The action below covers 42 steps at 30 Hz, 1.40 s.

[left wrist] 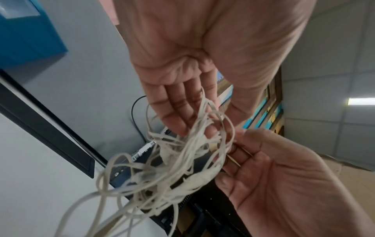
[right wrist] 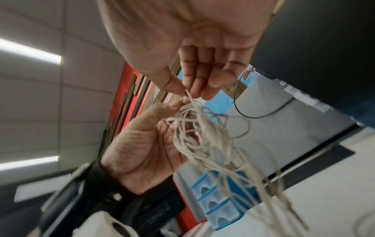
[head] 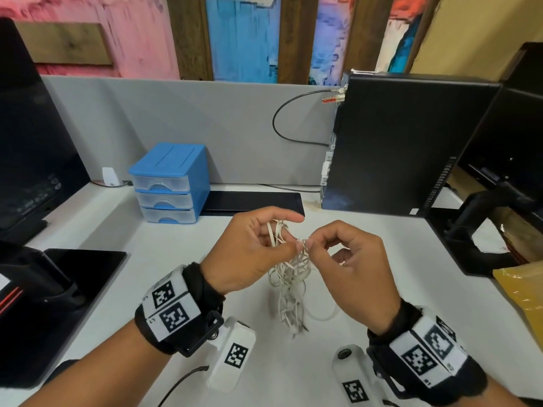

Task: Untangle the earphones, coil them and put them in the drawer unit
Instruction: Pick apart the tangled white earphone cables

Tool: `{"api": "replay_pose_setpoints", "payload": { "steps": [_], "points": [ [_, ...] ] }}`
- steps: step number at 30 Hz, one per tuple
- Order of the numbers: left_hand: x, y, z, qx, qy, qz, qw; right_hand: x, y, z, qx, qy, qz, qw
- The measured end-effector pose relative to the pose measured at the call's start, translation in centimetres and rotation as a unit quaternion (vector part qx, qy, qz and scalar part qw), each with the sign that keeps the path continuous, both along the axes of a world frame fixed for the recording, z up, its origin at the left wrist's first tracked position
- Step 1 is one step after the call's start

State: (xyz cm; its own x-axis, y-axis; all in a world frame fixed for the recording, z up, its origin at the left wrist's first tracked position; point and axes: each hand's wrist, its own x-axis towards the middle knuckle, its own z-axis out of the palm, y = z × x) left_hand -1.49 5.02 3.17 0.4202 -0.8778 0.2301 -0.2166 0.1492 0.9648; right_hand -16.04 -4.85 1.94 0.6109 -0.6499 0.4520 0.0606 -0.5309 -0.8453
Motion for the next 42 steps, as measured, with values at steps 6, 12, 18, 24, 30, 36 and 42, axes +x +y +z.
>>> {"api": "replay_pose_setpoints", "payload": {
  "steps": [6, 12, 18, 24, 30, 36, 42],
  "points": [
    [0.0, 0.0, 0.0, 0.007, 0.008, -0.013, 1.0, -0.1, -0.6, 1.2, 0.112, -0.026, 0.037, 0.993],
    [0.2, -0.3, -0.5, -0.002, 0.004, 0.06, 0.998, -0.1, -0.6, 1.2, 0.121, -0.01, 0.035, 0.992],
    [0.9, -0.6, -1.1, -0.026, -0.017, 0.131, 0.991, -0.2, -0.7, 1.2, 0.148, -0.008, 0.059, 0.987],
    [0.9, -0.5, -1.3, -0.02, -0.031, 0.086, 0.996, -0.3, -0.7, 1.7, 0.187, 0.007, 0.067, 0.98],
    [0.7, -0.6, -1.2, -0.038, -0.041, 0.06, 0.997, 0.0, -1.0, 1.0, 0.161, 0.029, 0.054, 0.985],
    [0.7, -0.2, -1.4, -0.017, -0.064, -0.009, 0.998, -0.1, -1.4, 0.5, 0.145, 0.045, 0.073, 0.986],
    [0.8, -0.5, -1.9, 0.029, -0.093, 0.035, 0.995, -0.1, -1.3, 0.4, 0.116, 0.05, 0.108, 0.986]
  ]
}}
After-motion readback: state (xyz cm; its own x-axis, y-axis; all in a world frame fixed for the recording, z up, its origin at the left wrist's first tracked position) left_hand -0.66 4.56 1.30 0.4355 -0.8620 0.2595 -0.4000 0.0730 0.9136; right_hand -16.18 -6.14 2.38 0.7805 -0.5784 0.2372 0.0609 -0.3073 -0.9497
